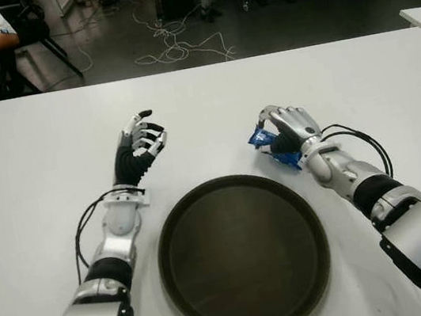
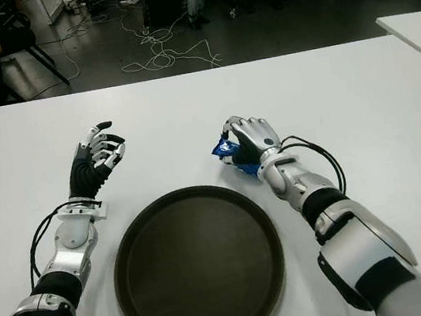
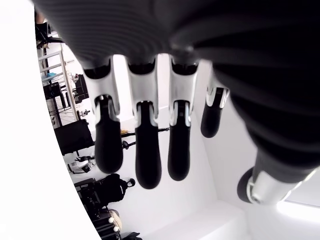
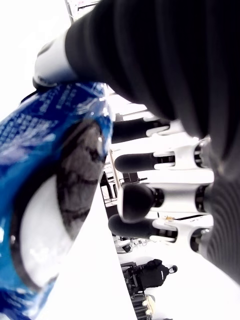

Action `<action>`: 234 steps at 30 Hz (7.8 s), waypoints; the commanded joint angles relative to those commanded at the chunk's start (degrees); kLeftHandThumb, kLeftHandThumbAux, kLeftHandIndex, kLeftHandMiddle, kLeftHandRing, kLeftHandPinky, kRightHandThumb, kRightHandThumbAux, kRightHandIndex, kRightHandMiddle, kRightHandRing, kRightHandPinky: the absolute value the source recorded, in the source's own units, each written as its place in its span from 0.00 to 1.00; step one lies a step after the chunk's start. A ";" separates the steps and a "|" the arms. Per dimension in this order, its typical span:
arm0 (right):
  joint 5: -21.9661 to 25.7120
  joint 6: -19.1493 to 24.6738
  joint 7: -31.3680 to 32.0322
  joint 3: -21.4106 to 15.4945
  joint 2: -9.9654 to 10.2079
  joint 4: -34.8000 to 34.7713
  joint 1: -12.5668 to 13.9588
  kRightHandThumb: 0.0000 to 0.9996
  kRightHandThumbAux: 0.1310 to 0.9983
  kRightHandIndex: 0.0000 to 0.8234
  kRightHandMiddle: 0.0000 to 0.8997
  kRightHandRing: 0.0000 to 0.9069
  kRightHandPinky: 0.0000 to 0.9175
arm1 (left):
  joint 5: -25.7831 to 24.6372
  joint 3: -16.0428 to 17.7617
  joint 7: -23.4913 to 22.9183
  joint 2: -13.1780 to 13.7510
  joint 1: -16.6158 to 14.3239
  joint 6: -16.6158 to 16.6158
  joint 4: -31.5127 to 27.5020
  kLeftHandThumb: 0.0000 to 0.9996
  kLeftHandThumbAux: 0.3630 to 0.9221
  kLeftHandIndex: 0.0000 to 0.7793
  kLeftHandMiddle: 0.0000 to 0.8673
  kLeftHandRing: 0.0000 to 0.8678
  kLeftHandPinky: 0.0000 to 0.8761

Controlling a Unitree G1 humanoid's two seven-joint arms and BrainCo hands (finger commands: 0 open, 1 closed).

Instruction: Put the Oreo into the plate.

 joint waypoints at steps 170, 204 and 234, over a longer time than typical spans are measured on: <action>-9.60 -4.44 9.36 -3.20 -6.33 -62.40 26.23 0.71 0.67 0.53 0.86 0.86 0.85 | 0.09 0.56 -0.64 0.35 -2.10 1.76 3.27 0.37 0.49 0.28 0.51 0.59 0.67; -8.75 -4.64 13.60 -4.02 -6.25 -64.56 27.32 0.71 0.67 0.52 0.81 0.83 0.84 | -2.00 1.40 -3.47 0.39 -2.84 0.71 4.83 0.40 0.45 0.28 0.49 0.55 0.61; -5.27 -5.32 27.19 -5.32 -8.71 -65.61 26.39 0.06 0.44 0.00 0.00 0.00 0.00 | 0.47 0.40 0.48 0.81 -3.20 2.26 6.02 0.50 0.45 0.30 0.46 0.49 0.53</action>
